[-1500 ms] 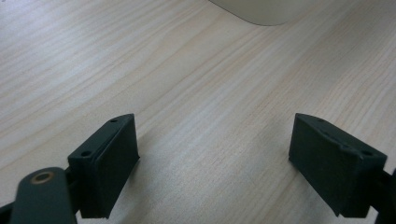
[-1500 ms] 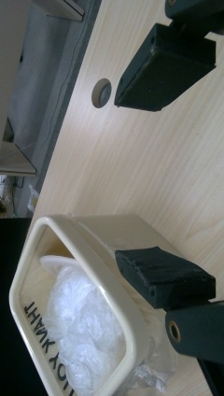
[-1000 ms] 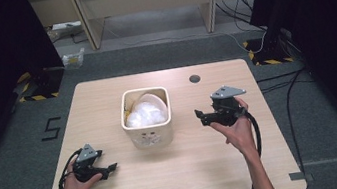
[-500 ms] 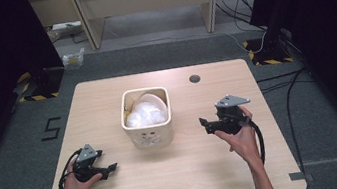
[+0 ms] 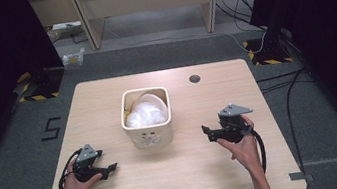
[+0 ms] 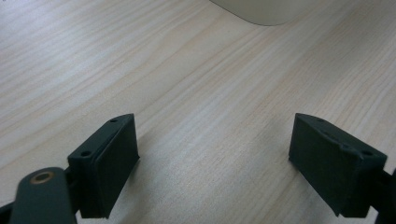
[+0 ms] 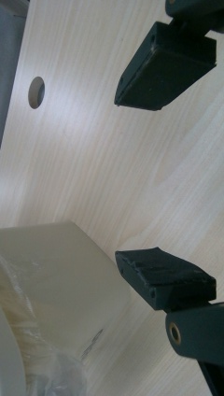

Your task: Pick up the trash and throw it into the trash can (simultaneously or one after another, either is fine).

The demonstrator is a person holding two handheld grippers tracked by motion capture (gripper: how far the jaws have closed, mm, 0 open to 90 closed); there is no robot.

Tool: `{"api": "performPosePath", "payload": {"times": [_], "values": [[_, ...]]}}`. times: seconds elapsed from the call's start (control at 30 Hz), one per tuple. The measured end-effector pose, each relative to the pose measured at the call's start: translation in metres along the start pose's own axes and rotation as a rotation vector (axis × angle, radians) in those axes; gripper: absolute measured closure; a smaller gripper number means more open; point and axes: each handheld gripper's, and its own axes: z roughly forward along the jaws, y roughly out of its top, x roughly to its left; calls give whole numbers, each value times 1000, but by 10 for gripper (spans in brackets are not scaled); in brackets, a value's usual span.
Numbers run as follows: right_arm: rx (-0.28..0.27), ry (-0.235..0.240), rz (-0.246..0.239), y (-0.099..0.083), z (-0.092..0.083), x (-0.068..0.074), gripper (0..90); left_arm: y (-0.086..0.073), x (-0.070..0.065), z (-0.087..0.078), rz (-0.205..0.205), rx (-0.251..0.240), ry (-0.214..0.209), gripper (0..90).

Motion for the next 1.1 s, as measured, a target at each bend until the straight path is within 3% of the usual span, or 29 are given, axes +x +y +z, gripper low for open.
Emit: {"api": "performPosePath", "payload": {"times": [0.7, 1.1], "values": [[37, 9, 11, -27, 6, 5, 213, 0, 0, 0, 0, 0, -1, 147], [58, 11, -8, -36, 8, 11, 208, 0, 0, 0, 0, 0, 0, 147]]}}
